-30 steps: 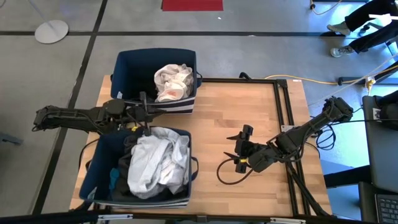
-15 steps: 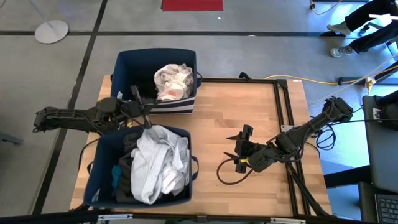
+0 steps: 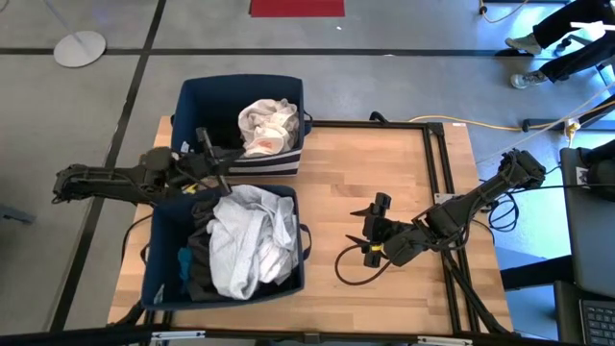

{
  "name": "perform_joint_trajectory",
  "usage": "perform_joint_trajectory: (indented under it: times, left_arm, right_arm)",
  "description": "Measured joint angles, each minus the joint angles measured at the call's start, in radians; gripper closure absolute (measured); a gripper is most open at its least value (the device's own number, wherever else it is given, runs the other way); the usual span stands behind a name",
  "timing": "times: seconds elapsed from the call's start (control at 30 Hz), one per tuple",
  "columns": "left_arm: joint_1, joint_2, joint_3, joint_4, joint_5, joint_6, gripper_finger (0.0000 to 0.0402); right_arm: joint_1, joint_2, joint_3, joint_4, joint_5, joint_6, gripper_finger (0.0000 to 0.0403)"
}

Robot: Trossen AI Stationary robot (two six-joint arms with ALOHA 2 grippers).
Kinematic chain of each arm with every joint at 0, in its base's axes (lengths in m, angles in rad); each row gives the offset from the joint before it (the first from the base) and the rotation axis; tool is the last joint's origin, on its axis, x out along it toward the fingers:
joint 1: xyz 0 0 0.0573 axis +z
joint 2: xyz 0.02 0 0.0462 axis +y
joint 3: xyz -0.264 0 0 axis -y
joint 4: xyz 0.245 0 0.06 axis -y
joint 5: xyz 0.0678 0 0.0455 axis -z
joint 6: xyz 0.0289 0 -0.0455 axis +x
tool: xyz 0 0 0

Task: Sort clothes
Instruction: Adjust the bottom blue laundry bin

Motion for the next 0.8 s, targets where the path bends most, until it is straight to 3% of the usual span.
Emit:
perform_joint_trajectory:
  times: [0.13,0.27,0.37,0.63,0.8]
  left_arm:
    - [-0.008,-0.006,0.024,-0.021,-0.006,0.087,0.0402]
    - [0.022,-0.005,0.024,-0.084,-0.086,0.194,0.0402]
    - [0.053,-0.003,0.024,-0.124,-0.154,0.187,0.0402]
    - [0.097,-0.01,0.018,-0.096,-0.241,0.19,0.0402]
    - [0.096,-0.025,0.018,0.021,-0.243,0.221,0.0402]
  right_arm:
    - [0.0,0.0,0.0,0.0,0.0,0.0,0.0123]
    - [0.0,0.0,0.0,0.0,0.0,0.0,0.0123]
    - [0.0,0.001,0.001,0.0,0.0,0.0,0.0123]
    - [0.0,0.001,0.0,0.0,0.0,0.0,0.0123]
    - [0.0,0.001,0.001,0.0,0.0,0.0,0.0123]
